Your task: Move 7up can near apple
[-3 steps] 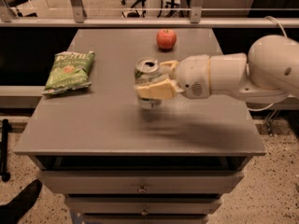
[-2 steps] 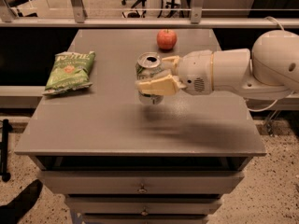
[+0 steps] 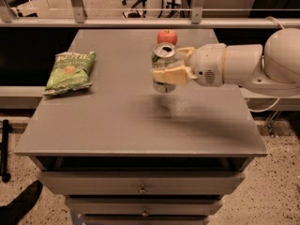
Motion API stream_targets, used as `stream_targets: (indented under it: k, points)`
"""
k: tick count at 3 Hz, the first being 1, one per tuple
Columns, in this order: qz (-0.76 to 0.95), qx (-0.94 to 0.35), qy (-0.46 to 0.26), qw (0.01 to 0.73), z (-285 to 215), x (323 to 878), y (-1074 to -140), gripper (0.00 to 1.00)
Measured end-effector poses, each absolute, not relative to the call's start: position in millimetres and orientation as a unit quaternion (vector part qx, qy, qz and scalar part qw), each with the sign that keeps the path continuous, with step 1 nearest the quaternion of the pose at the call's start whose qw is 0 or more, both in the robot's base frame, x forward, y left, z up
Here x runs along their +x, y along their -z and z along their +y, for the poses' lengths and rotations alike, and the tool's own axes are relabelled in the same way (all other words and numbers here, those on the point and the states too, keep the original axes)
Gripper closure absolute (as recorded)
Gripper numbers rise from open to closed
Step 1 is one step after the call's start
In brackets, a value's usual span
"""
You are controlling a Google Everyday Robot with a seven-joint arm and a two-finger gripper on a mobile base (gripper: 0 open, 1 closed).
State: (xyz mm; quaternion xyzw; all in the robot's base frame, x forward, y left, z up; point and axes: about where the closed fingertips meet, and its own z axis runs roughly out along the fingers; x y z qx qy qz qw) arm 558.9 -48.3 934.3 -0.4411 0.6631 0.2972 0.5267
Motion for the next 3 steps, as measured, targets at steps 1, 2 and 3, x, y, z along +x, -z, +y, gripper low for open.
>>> stream_targets:
  k: [1,2,3]
  points:
    - [0.673,-0.417,-0.263,0.551,-86,597,-935,1.00]
    - [0.683,-0.387,-0.225,0.577,-136,657,-944,1.00]
    - [0.692,-0.364,-0.208,0.588,-164,715,-943,1.00]
